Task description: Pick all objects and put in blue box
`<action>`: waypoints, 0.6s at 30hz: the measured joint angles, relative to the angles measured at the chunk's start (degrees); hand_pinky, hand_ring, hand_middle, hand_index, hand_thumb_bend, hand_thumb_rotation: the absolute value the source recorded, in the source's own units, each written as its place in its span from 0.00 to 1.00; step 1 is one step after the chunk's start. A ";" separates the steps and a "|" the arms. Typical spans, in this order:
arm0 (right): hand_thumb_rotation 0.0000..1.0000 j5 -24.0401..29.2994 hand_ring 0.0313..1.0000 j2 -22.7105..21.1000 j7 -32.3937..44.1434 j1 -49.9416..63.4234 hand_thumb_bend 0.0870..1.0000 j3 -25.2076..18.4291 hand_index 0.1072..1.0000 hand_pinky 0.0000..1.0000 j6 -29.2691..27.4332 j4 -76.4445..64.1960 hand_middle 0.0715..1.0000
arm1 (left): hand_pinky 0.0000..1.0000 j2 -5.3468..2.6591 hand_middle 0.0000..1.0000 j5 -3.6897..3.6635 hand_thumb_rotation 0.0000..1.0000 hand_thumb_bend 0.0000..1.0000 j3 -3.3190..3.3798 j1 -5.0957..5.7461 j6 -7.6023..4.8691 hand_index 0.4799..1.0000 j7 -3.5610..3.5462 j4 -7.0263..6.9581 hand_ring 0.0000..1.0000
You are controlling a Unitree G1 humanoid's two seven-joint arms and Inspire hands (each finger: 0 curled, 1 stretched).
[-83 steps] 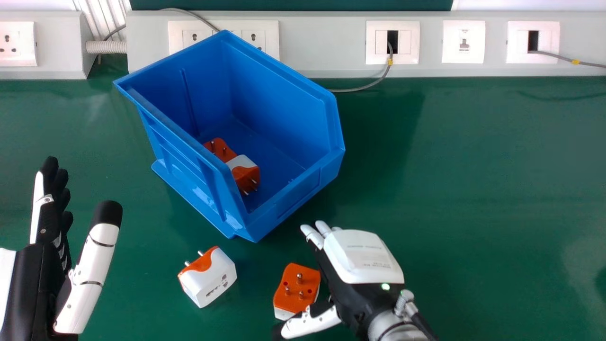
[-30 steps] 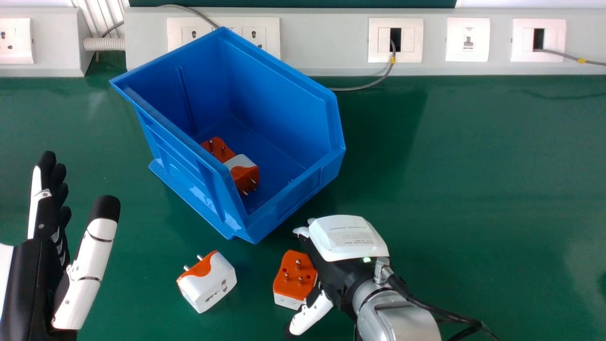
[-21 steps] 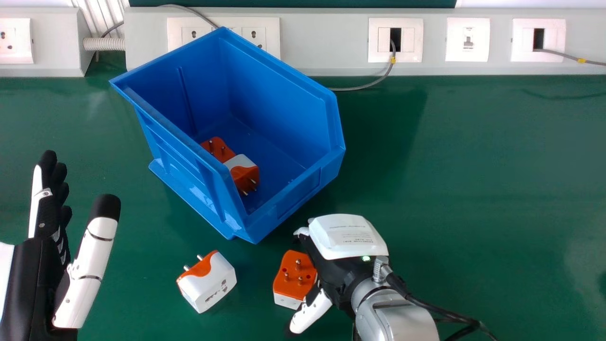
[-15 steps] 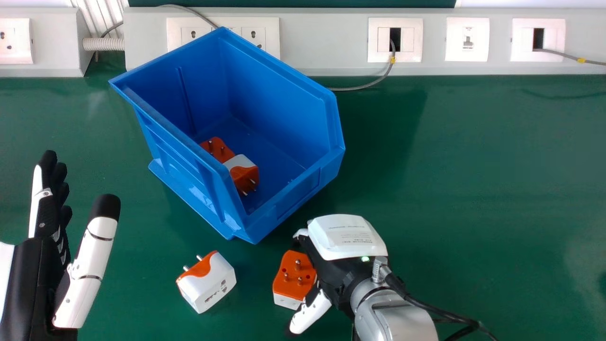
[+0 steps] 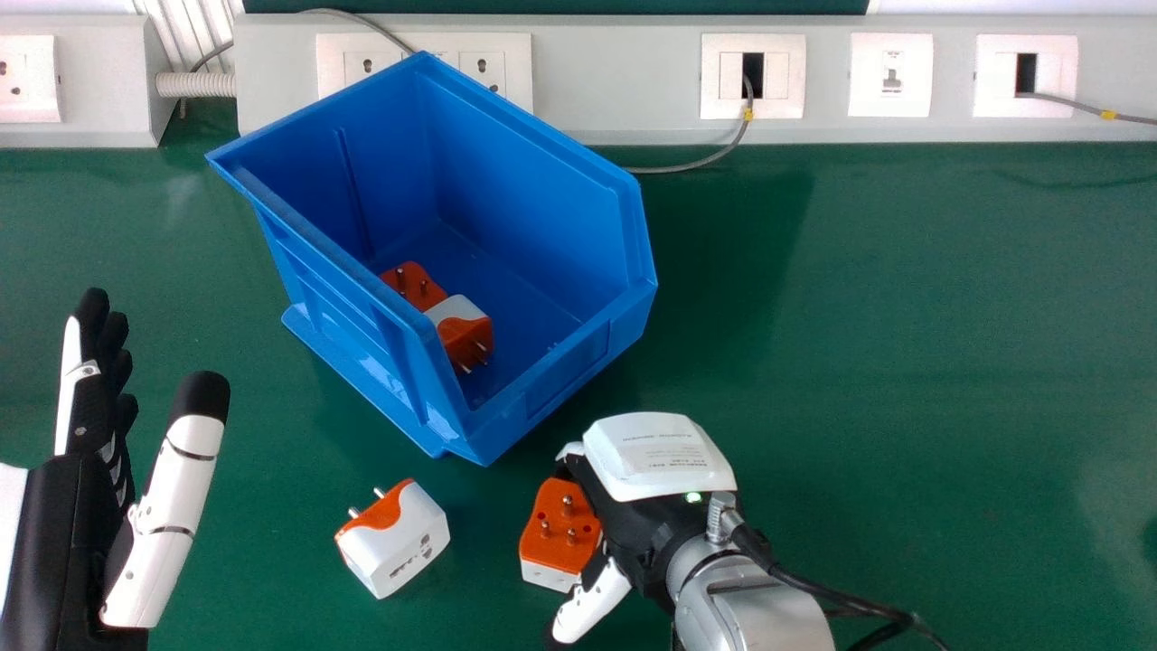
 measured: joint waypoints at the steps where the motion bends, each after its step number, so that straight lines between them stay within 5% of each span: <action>1: 0.33 0.00 0.85 0.00 0.00 0.00 0.81 0.03 0.76 0.78 -0.01 -0.02 0.87 | 1.00 0.00 1.00 0.00 0.82 0.59 0.00 0.01 0.01 1.00 0.00 0.00 1.00; 18: 0.33 0.02 0.83 0.06 -0.47 -0.25 0.81 0.14 0.75 0.76 -0.83 0.60 0.85 | 1.00 -0.02 1.00 0.01 0.82 0.60 -0.01 0.20 0.22 1.00 0.01 -0.01 1.00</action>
